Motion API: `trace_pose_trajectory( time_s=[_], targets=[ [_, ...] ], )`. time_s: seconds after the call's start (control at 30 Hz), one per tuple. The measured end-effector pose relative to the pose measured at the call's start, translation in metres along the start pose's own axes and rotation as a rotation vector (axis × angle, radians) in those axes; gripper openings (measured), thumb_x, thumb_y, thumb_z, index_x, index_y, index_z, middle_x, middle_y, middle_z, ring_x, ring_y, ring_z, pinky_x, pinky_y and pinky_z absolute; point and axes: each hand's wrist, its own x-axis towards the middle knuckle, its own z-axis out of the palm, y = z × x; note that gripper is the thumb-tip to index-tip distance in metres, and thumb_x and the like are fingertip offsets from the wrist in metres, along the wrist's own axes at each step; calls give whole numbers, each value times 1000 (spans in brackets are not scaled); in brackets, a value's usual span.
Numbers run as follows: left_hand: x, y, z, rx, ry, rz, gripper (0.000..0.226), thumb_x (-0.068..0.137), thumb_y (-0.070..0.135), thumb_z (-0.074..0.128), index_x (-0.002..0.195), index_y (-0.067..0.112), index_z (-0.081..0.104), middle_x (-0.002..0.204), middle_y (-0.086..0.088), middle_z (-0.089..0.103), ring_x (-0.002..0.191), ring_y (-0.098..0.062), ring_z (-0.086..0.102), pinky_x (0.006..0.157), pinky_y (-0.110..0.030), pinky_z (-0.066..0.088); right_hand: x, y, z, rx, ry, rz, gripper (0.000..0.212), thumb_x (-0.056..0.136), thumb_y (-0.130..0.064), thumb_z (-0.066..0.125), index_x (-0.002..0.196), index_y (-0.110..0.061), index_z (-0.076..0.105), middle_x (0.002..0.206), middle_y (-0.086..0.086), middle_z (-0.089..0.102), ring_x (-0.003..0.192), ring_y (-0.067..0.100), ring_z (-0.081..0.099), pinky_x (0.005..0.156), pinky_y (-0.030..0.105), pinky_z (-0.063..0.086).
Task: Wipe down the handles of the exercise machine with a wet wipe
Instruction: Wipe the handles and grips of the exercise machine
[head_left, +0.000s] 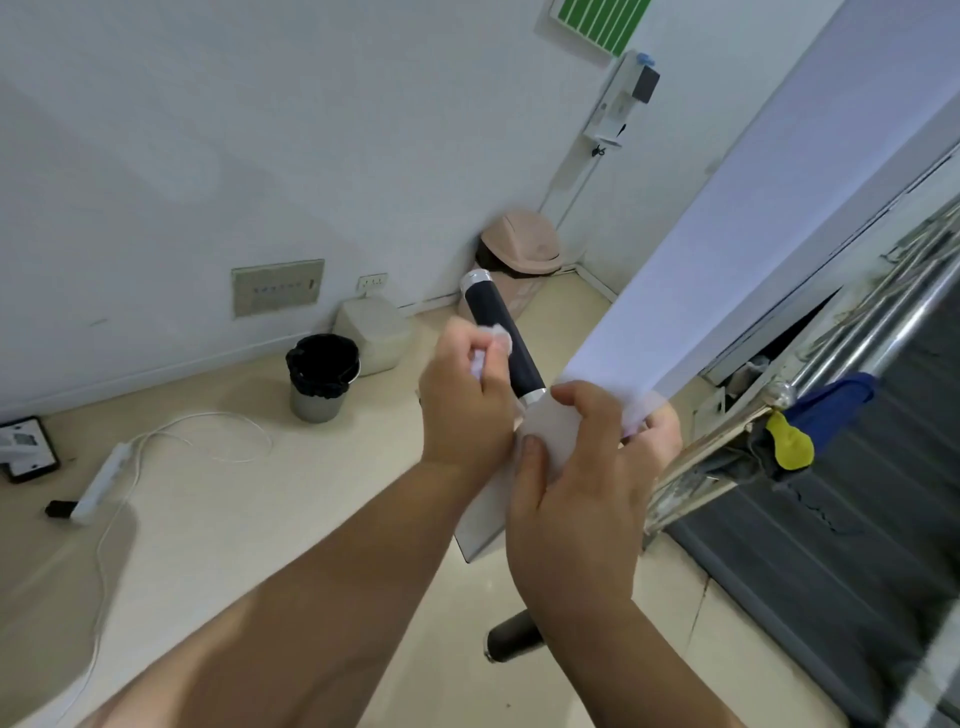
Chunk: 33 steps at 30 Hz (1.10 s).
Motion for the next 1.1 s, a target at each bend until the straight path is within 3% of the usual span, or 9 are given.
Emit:
trace_pose_trajectory(
  time_s=[0.1, 0.2, 0.33, 0.4, 0.47, 0.57, 0.8, 0.93, 1.1],
  targets=[
    [38, -5, 4, -36, 50, 62, 25, 97, 15, 61, 76, 13, 49, 56, 13, 43, 57, -11, 45, 60, -31, 40, -3, -3, 2, -8, -22, 18, 54, 85, -10, 70, 121, -40, 44, 137, 10, 28, 100, 14, 35, 91, 14, 29],
    [31, -3, 1, 85, 28, 146, 25, 96, 16, 63, 75, 17, 50, 59, 12, 42, 61, -17, 49, 64, -41, 46, -4, -4, 2, -3, -1, 30, 55, 84, -9, 72, 121, -39, 45, 141, 14, 27, 105, 20, 42, 93, 24, 35],
    [-14, -2, -15, 145, -260, 371, 17, 94, 6, 65, 78, 8, 61, 76, 19, 53, 74, 3, 49, 74, -6, 38, 3, 4, 4, -6, 38, 45, 49, 87, -9, 71, 120, -37, 46, 138, 14, 29, 105, 23, 44, 87, 28, 39],
    [-4, -2, -15, 227, -321, 477, 21, 96, 13, 58, 77, 4, 63, 76, 4, 58, 73, -7, 48, 71, -11, 40, 4, 6, 4, -8, 44, 39, 48, 87, -7, 70, 119, -36, 48, 138, 14, 30, 101, 21, 46, 83, 27, 40],
    [26, -6, -7, 286, -243, 468, 26, 96, 18, 54, 75, 3, 61, 75, -8, 59, 72, -21, 51, 68, -32, 44, 5, 3, 4, -33, 39, 41, 48, 87, -7, 69, 118, -37, 48, 139, 12, 30, 97, 18, 44, 79, 26, 40],
    [63, -10, -5, 304, -161, 433, 20, 97, 13, 57, 81, 2, 59, 81, -11, 59, 76, -27, 55, 70, -43, 46, 5, -1, 3, -38, 23, 38, 48, 88, -7, 68, 117, -39, 47, 139, 12, 30, 97, 18, 47, 76, 22, 40],
    [-6, -14, -37, 260, -413, 429, 15, 96, 6, 63, 81, 7, 62, 77, 11, 51, 70, -3, 42, 69, -7, 33, 8, 3, 1, -42, 60, 43, 45, 90, -6, 66, 118, -36, 46, 131, 12, 32, 85, 22, 50, 61, 42, 56],
    [-17, -63, -71, 301, -387, 270, 12, 97, 11, 64, 88, 18, 61, 83, 25, 53, 79, 4, 54, 76, -5, 37, 5, 0, 3, -70, 33, 83, 46, 90, -10, 67, 119, -38, 44, 139, 11, 30, 93, 29, 54, 68, 41, 56],
    [-27, -82, -79, 400, -588, 231, 9, 97, 12, 62, 92, 18, 67, 86, 14, 59, 80, 1, 52, 76, -7, 37, -4, -7, 3, -55, 5, 82, 53, 89, -9, 69, 122, -41, 40, 142, 20, 33, 94, 6, 31, 79, 32, 46]
  ],
)
